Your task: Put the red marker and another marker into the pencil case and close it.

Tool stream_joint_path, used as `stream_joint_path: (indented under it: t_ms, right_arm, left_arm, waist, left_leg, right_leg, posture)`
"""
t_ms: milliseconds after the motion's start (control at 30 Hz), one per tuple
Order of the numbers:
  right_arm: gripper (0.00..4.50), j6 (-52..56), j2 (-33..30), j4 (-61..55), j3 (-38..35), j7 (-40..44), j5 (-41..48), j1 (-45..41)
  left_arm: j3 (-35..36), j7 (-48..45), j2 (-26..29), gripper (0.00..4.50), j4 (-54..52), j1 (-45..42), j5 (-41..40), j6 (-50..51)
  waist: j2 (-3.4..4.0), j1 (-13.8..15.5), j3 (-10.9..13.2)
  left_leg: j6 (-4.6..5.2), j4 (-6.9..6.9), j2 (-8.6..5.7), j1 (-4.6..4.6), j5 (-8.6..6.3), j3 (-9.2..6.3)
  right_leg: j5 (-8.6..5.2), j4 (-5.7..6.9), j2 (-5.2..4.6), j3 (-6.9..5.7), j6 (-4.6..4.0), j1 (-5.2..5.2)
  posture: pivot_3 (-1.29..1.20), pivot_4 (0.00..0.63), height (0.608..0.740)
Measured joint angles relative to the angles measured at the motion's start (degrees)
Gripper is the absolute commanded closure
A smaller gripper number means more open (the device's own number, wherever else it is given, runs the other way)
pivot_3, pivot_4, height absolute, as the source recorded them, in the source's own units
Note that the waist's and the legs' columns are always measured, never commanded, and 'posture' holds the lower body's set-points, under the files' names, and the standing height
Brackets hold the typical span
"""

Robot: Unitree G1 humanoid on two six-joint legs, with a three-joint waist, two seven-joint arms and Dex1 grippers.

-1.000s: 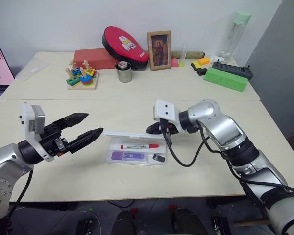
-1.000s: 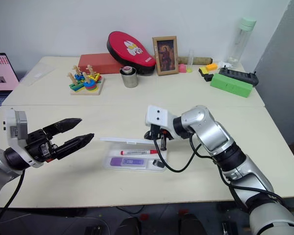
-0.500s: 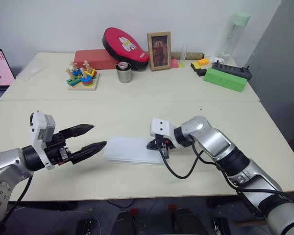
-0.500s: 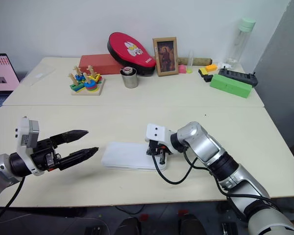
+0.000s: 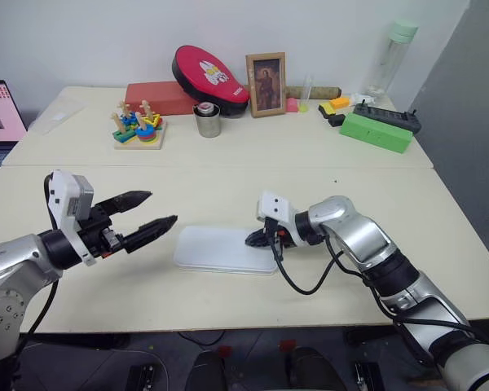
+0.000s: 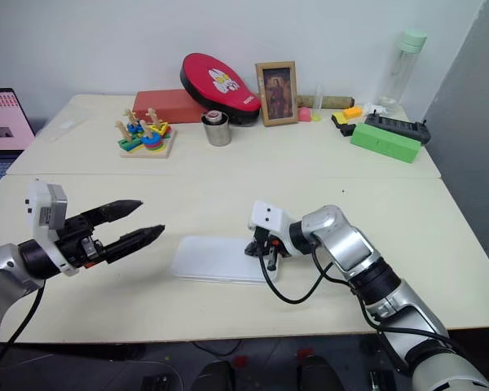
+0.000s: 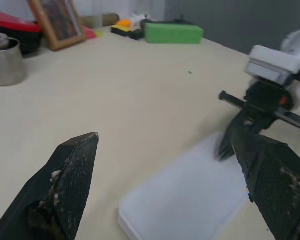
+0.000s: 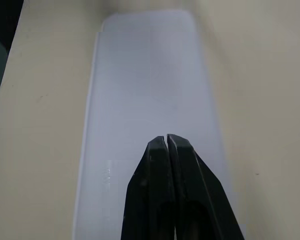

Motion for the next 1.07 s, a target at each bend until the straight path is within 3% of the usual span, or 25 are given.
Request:
stream_joint_path:
  t_ms: [100,200,367,433,733,1067]
  right_arm:
    - [4.46,-0.48,0.54,-1.29,-9.79,-5.14,2.98,-0.31]
    - [3.98,-0.76,0.07,-1.13,-14.65,-8.79,3.52,-0.77]
    - [2.77,1.79,-6.96,2.47,-20.83,-12.03,4.66,1.47]
    - [2.14,2.52,-8.07,2.61,-21.03,-12.07,4.99,1.60]
    - [0.08,4.98,-9.40,0.36,-21.07,-12.65,7.17,3.05]
    - [0.04,6.16,-11.66,-1.87,-21.19,-13.14,9.39,5.31]
  left_arm:
    - [-1.61,4.89,-1.32,0.00,5.45,-3.26,5.81,-2.52]
    - [-2.04,7.29,-1.49,0.00,9.78,-4.84,9.53,-4.65]
    - [-3.92,7.79,-1.72,0.00,20.45,-9.57,15.81,-9.76]
    - [-4.73,6.82,-1.24,0.00,22.63,-10.96,16.96,-10.49]
    - [-5.80,2.97,0.77,0.00,27.73,-13.75,18.90,-12.02]
    - [-5.88,2.38,0.75,0.00,25.32,-11.61,18.85,-9.74]
  waist:
    - [-0.05,0.09,-0.03]
    - [-0.07,0.09,-0.05]
    - [-0.10,0.90,-0.06]
    - [-0.03,0.91,-0.02]
    - [-0.02,0.72,-0.02]
    - [-0.03,0.88,-0.02]
  left_leg:
    - [0.00,-0.03,0.00,0.01,0.00,0.00]
    - [0.00,-0.04,-0.01,-0.01,0.00,0.00]
    - [0.01,-0.06,-0.03,-0.05,-0.01,0.01]
    - [0.01,-0.08,-0.03,-0.05,-0.01,0.01]
    - [0.01,-0.07,-0.03,-0.05,-0.01,0.01]
    - [0.01,-0.06,-0.02,-0.05,-0.01,0.01]
  right_leg:
    - [0.00,-0.01,0.01,-0.01,-0.01,0.00]
    - [0.01,-0.03,0.00,0.00,-0.01,0.00]
    - [0.01,-0.06,-0.01,0.00,-0.02,-0.03]
    - [0.01,-0.04,0.00,0.00,-0.02,-0.06]
    - [0.01,-0.03,0.00,0.02,-0.02,-0.04]
    - [0.01,-0.03,0.00,0.02,-0.02,-0.03]
  posture:
    - [0.00,0.150,0.740]
    - [0.00,0.150,0.740]
    - [0.00,0.150,0.740]
    - [0.00,0.150,0.740]
    - [0.00,0.150,0.740]
    - [0.00,0.150,0.740]
